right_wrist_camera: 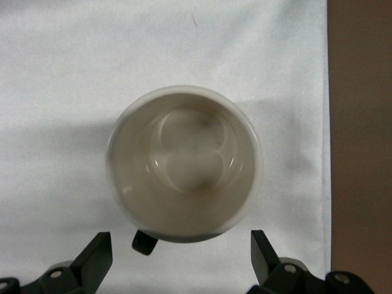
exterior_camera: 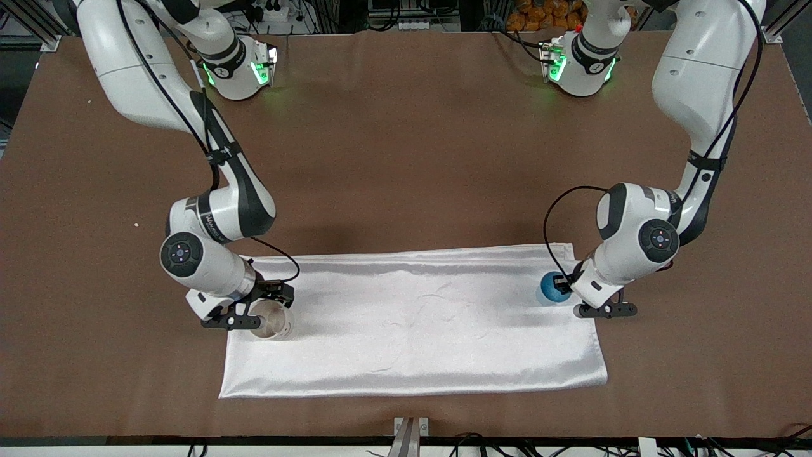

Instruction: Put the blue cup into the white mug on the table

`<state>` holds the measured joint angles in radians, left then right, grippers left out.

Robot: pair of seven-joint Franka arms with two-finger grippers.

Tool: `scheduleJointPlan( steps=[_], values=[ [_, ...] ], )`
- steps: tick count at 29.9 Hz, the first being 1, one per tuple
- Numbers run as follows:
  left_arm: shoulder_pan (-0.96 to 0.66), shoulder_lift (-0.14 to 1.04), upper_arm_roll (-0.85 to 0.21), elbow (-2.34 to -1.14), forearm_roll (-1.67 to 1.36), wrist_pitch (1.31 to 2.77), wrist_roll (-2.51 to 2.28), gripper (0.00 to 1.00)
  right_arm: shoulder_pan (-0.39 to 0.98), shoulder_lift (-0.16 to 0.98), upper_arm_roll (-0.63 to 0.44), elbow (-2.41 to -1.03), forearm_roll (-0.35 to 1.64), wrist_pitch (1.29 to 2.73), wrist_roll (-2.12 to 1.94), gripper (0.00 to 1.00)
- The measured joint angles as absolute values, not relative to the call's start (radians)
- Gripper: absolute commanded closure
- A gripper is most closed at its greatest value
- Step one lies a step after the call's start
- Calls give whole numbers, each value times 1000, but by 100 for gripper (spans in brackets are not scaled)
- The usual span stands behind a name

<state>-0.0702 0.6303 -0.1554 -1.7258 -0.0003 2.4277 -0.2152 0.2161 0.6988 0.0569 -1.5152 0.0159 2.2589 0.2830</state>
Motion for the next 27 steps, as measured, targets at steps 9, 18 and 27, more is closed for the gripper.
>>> scheduleJointPlan(
  steps=[9, 18, 27],
  values=[
    [-71, 630, -155, -1700, 0, 2428, -215, 100, 219, 722, 55, -1515, 15, 2267, 288, 0],
    [-71, 626, -155, -1694, 0, 2428, -215, 100, 218, 768, 50, -1515, 15, 2379, 288, 28],
    [-71, 619, -155, -1684, 1, 2427, -215, 100, 219, 777, 51, -1512, 15, 2389, 288, 100]
  ],
)
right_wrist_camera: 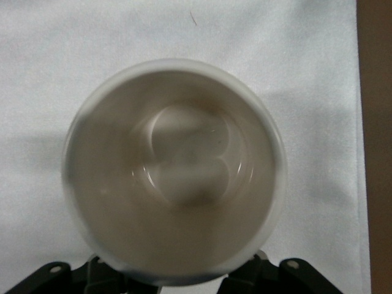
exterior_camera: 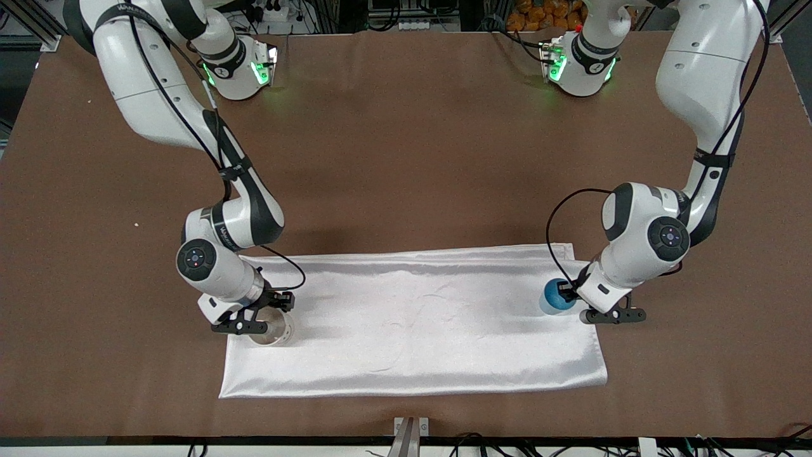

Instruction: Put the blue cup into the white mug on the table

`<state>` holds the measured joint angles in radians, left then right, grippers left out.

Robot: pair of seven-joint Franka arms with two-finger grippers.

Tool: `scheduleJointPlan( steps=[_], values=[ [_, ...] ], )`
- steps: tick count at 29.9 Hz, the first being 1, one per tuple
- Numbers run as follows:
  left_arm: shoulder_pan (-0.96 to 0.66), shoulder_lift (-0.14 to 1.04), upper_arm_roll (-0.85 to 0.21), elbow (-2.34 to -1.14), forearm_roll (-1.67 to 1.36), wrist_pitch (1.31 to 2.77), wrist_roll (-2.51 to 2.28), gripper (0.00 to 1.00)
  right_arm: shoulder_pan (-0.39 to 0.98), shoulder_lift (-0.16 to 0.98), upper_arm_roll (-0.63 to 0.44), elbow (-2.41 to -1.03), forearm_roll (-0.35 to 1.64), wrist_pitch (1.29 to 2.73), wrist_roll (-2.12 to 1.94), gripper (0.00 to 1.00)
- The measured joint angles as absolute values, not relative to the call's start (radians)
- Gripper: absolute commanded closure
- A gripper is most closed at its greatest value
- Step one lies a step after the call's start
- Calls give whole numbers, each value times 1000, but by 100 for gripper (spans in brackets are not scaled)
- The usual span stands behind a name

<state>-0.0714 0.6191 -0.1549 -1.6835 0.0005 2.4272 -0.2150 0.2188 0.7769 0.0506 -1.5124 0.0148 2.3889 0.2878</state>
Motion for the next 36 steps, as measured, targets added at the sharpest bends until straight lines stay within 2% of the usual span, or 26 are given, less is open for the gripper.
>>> scheduleJointPlan(
  steps=[6, 14, 23, 26, 36],
  values=[
    [-71, 609, -155, -1675, 1, 2414, -215, 100, 219, 777, 51, -1507, 15, 2389, 288, 100],
    [-71, 571, -154, -1623, 1, 2305, -215, 100, 216, 774, 49, -1498, 15, 2384, 288, 100],
    [-74, 524, -160, -1607, 7, 2246, -215, 100, 212, 705, 49, -1503, 15, 2220, 289, 100],
    [-85, 511, -169, -1606, 7, 2235, -215, 100, 213, 644, 50, -1572, 15, 2228, 289, 100],
    [-128, 477, -177, -1603, 7, 2210, -221, 100, 225, 362, 60, -2002, 15, 2374, 290, 100]
  ],
)
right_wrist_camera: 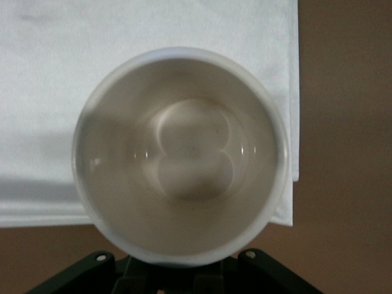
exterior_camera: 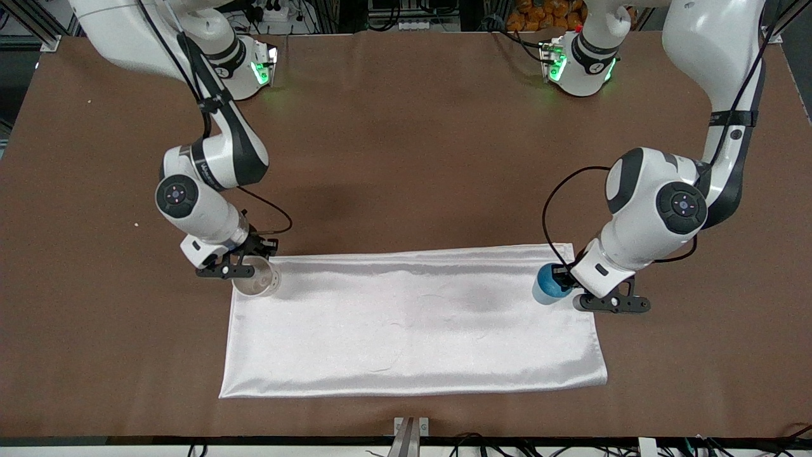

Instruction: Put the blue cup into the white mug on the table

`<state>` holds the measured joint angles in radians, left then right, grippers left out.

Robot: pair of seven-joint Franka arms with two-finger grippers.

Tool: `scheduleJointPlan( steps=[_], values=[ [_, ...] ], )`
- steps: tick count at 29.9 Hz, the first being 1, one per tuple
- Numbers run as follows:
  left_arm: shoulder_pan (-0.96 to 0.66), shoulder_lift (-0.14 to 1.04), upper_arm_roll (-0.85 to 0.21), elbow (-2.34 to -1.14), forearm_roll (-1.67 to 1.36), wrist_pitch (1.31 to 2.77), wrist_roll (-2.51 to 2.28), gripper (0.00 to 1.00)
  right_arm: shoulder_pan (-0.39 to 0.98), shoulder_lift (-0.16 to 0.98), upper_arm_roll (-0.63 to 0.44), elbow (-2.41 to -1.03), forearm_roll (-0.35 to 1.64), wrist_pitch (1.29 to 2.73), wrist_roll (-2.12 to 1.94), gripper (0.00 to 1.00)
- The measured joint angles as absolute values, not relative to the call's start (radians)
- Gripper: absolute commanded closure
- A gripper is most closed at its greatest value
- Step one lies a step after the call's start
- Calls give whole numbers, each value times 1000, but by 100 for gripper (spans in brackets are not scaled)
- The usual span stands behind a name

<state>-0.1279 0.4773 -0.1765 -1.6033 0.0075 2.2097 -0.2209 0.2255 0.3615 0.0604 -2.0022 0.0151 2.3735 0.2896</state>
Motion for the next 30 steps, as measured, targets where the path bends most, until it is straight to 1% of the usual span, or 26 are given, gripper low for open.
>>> scheduleJointPlan(
  steps=[6, 10, 14, 18, 22, 30],
  values=[
    [-134, 467, -177, -1577, 8, 2150, -221, 100, 284, 253, 67, -2114, 16, 2377, 402, 100],
    [-136, 464, -177, -1562, 8, 2129, -221, 100, 388, 220, 70, -2137, 16, 2382, 579, 100],
    [-144, 464, -177, -1558, 8, 2125, -229, 100, 499, 215, 73, -2140, 16, 2394, 729, 100],
    [-160, 464, -177, -1556, 8, 2124, -254, 100, 576, 215, 74, -2140, 16, 2425, 838, 100],
    [-189, 464, -178, -1556, 8, 2124, -301, 100, 624, 216, 74, -2140, 16, 2460, 903, 100],
    [-245, 464, -179, -1556, 8, 2118, -376, 100, 687, 227, 74, -2140, 16, 2486, 954, 100]
  ],
)
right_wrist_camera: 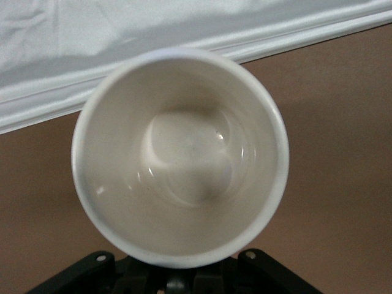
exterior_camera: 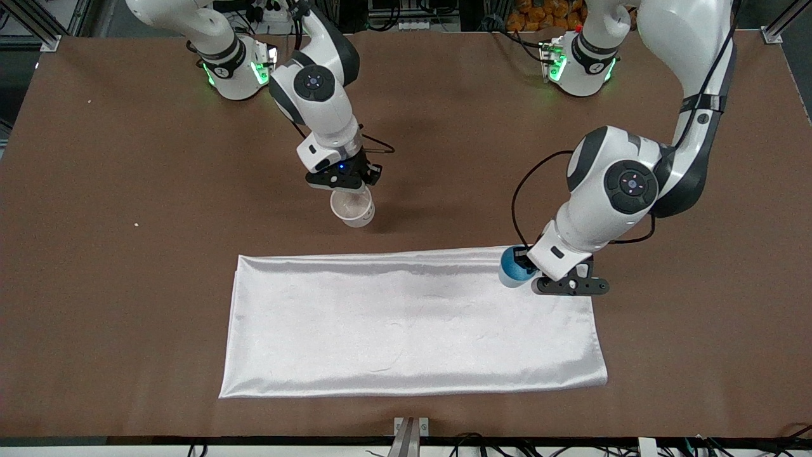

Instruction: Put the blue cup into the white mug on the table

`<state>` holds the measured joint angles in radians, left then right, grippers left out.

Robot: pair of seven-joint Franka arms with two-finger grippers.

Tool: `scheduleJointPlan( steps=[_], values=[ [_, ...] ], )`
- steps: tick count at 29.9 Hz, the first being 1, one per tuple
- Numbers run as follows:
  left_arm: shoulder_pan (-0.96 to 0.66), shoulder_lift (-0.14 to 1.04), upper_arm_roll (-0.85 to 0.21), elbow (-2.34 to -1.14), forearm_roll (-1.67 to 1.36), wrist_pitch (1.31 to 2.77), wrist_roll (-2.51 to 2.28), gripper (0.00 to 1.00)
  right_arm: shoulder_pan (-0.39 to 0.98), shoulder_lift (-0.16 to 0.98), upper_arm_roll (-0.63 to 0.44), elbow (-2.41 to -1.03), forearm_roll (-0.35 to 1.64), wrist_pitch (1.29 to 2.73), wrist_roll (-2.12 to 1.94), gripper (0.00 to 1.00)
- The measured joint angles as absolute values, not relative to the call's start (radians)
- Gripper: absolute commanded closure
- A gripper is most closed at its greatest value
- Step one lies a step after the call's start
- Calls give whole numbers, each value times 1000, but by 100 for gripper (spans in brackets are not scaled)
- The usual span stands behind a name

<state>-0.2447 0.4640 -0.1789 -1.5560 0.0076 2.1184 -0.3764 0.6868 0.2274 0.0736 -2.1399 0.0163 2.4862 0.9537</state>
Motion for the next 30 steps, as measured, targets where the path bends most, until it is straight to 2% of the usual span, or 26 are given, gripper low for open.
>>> scheduleJointPlan(
  steps=[21, 22, 23, 25, 26, 27, 30],
  values=[
    [-248, 473, -175, -1560, 8, 2113, -410, 100, 798, 408, 69, -2123, 15, 2644, 1102, 100],
    [-247, 473, -175, -1560, 8, 2113, -410, 100, 804, 417, 68, -2122, 15, 2650, 1107, 93],
    [-247, 473, -175, -1560, 8, 2113, -410, 100, 808, 424, 67, -2120, 15, 2654, 1111, 76],
    [-247, 473, -175, -1560, 8, 2113, -410, 100, 812, 434, 66, -2115, 15, 2657, 1115, 30],
    [-247, 474, -175, -1560, 8, 2113, -410, 100, 812, 437, 65, -2111, 15, 2657, 1117, 12],
    [-247, 473, -175, -1560, 8, 2113, -410, 100, 812, 439, 63, -2107, 15, 2656, 1118, 0],
    [-248, 474, -175, -1560, 8, 2113, -410, 100, 811, 439, 55, -2089, 15, 2632, 1119, 0]
  ],
)
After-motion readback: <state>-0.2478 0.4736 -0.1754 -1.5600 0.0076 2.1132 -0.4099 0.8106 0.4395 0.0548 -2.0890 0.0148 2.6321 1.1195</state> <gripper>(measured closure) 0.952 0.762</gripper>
